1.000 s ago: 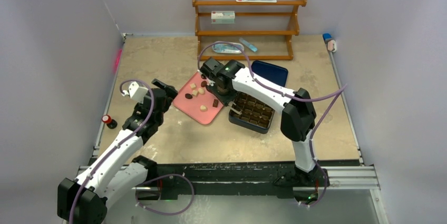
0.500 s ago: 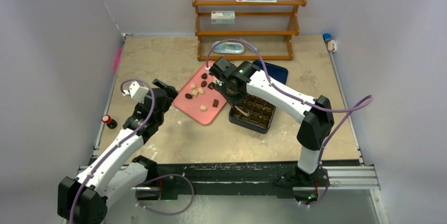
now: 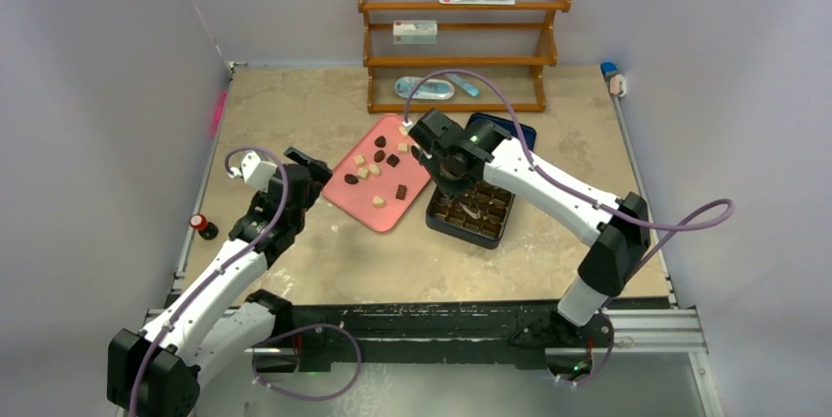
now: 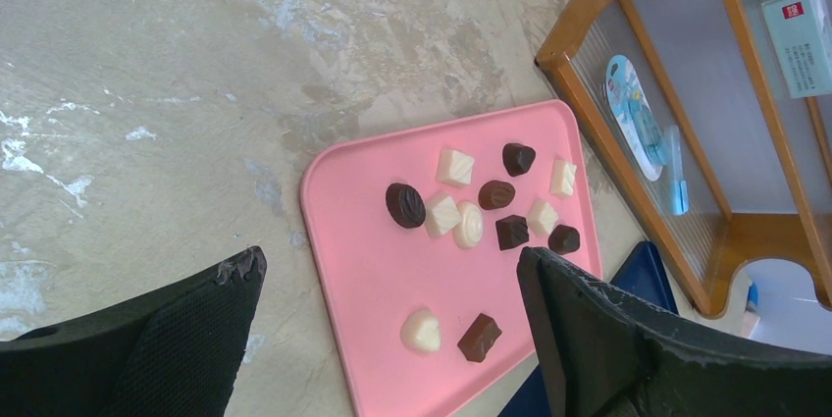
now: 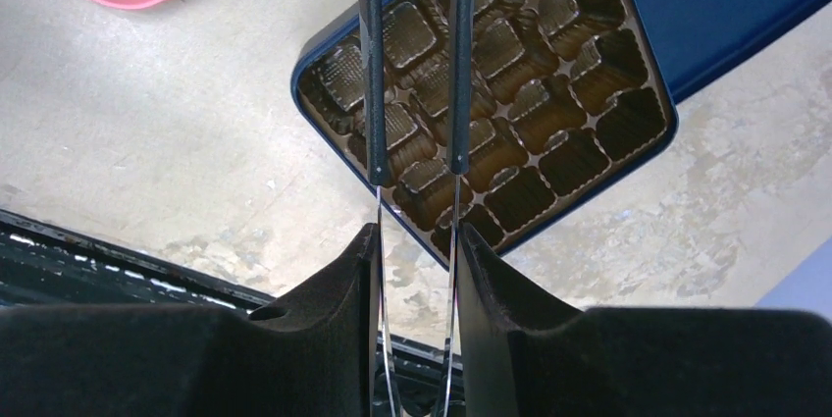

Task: Pack the chocolate
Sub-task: Pick up the fake chocolate from the plate, then place the fake chocolate in the packing box.

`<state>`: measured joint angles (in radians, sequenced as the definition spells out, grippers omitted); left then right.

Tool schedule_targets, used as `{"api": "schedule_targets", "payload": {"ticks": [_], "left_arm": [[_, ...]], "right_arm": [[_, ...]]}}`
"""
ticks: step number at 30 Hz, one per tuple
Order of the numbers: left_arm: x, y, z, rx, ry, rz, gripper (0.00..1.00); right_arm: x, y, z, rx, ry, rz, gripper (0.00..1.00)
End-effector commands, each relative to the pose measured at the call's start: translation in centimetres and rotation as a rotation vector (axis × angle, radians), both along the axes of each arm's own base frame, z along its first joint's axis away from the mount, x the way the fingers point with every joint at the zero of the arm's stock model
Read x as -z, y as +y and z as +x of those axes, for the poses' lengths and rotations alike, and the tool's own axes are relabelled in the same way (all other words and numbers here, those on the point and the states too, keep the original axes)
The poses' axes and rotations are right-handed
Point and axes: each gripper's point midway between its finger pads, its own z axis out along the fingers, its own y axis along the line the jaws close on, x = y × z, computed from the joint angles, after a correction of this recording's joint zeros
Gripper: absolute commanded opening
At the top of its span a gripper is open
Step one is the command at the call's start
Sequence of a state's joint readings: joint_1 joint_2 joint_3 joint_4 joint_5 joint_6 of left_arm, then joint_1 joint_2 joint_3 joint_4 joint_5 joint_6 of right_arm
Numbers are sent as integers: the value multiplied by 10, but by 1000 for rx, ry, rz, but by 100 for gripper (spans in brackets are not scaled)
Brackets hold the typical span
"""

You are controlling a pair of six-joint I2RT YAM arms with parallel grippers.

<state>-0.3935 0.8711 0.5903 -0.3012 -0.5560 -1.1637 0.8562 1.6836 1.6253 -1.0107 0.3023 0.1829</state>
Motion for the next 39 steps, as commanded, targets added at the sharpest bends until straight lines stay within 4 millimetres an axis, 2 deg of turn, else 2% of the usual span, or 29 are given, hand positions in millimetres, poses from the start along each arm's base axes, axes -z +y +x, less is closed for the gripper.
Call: {"api": "schedule_targets", "payload": {"ticks": [1, 12, 24, 38, 39], "left_arm": [[-7, 1, 1, 2, -26, -2, 100], [-2, 0, 2, 4, -17, -6, 100], [1, -1, 3, 5, -9, -4, 100], [4, 0, 3, 3, -3, 2, 100], [4, 0, 3, 3, -2, 2, 100]], "right_arm": [[-11, -23, 5, 81, -40, 12, 0], [-1, -56, 10, 170, -15, 34, 0], [15, -66, 3, 189, 23, 28, 0], [27, -66, 1, 198, 50, 29, 0], [28, -67, 1, 199, 51, 27, 2]]}}
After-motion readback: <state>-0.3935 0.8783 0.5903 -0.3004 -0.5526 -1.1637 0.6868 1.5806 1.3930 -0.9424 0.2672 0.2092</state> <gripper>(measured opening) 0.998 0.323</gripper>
